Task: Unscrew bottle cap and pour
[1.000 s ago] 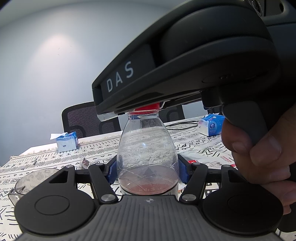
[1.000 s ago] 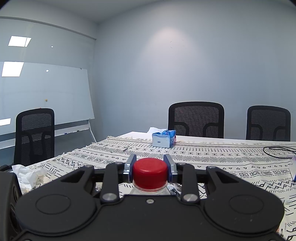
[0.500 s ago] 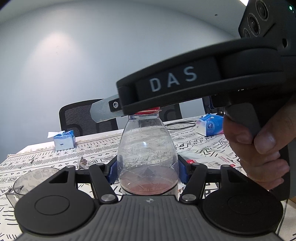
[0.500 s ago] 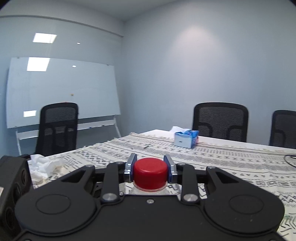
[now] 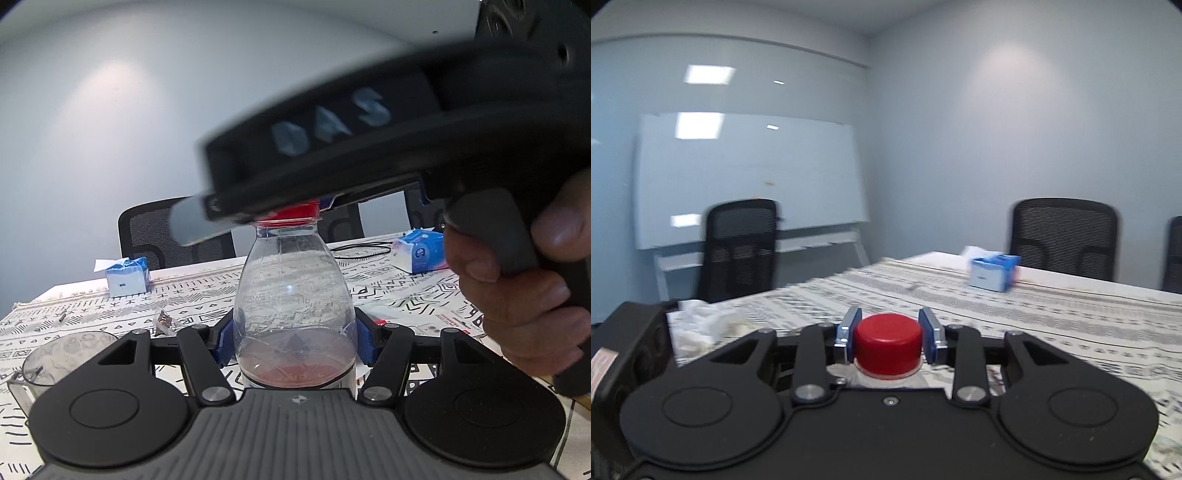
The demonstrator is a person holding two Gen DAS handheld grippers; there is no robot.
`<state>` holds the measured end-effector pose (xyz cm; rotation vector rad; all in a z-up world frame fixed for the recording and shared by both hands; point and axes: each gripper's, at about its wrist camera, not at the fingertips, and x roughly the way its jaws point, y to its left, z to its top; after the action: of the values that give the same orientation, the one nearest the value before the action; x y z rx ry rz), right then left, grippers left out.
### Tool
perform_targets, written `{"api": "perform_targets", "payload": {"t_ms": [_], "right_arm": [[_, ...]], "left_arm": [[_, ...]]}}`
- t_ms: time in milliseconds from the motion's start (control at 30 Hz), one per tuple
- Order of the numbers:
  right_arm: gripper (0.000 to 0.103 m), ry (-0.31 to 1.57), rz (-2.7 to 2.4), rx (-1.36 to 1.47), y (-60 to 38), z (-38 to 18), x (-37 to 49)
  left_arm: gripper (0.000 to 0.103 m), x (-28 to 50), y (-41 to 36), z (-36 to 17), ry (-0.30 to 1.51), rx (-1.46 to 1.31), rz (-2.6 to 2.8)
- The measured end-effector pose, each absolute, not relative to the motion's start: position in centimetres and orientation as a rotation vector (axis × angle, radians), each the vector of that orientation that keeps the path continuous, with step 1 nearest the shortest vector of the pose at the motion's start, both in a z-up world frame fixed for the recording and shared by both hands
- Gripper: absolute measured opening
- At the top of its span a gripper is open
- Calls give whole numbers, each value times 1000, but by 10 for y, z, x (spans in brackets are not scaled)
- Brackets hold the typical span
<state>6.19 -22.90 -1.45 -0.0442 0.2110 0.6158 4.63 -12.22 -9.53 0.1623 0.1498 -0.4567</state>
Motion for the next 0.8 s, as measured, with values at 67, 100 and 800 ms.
{"api": "perform_targets", "payload": {"t_ms": [67,100,800], "right_arm": [[56,214,553,-40,-220,-13,57],[54,214,525,-43,-216,-13,55],[33,178,694,-58,-246,-24,82]], "left_arm": [[59,44,-124,-95,148,166,-452],[59,43,-125,-95,149,165,-449],[58,41,-125,-90,161,155,-460]]}}
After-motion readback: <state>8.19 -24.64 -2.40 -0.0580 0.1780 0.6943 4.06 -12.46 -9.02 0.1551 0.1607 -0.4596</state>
